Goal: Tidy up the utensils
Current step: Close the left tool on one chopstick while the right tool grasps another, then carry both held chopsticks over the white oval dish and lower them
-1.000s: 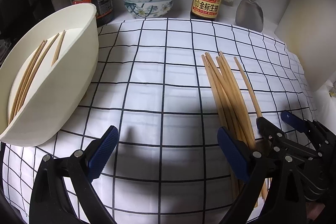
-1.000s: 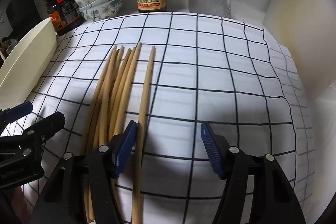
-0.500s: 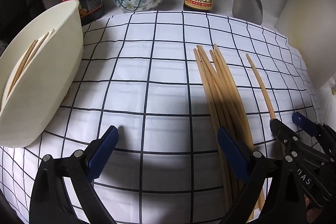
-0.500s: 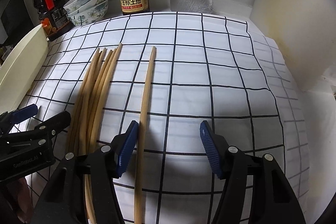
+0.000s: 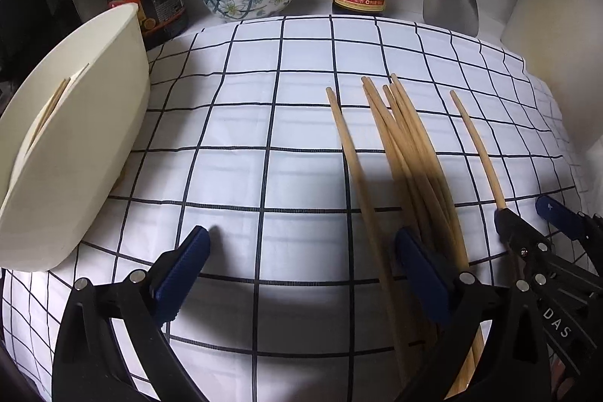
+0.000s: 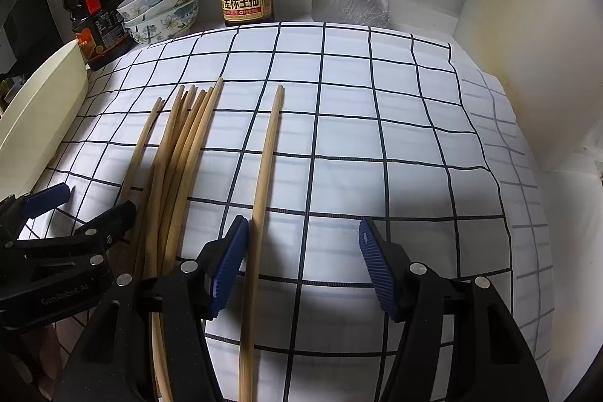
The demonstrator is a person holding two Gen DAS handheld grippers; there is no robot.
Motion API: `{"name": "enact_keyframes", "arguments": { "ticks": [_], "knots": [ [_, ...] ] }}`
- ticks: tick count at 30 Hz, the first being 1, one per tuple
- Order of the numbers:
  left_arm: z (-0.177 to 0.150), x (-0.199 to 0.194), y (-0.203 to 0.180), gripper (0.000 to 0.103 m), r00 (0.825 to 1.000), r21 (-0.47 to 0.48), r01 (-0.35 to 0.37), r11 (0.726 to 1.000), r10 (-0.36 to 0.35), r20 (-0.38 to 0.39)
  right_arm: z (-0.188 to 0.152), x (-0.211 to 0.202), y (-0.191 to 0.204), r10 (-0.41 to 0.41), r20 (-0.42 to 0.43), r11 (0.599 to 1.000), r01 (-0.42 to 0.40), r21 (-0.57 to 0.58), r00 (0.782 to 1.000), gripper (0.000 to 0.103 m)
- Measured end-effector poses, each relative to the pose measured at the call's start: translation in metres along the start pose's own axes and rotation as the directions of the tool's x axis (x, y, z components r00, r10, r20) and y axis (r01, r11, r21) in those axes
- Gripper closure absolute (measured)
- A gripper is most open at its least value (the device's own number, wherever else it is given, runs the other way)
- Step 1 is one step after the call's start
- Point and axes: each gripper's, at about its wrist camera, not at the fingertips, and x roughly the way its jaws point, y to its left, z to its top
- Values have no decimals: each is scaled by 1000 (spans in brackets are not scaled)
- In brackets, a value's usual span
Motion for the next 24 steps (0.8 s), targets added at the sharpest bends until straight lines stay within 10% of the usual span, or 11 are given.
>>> {"name": "enact_keyframes", "arguments": {
  "ticks": [6, 11, 24],
  "knots": [
    [2, -6, -9, 46, 999, 37, 27, 999, -28, 32, 2, 1, 7, 20, 10, 999, -20, -32, 1000, 52],
    [-3, -13, -17, 92, 997, 75, 57, 996, -61, 47, 2, -1, 15, 35, 12, 997, -34, -67, 999, 91],
    [6, -36, -2, 96, 992, 62, 121, 991, -122, 12, 7, -27, 3, 109, 11, 992, -109, 70, 994, 97]
  ]
}}
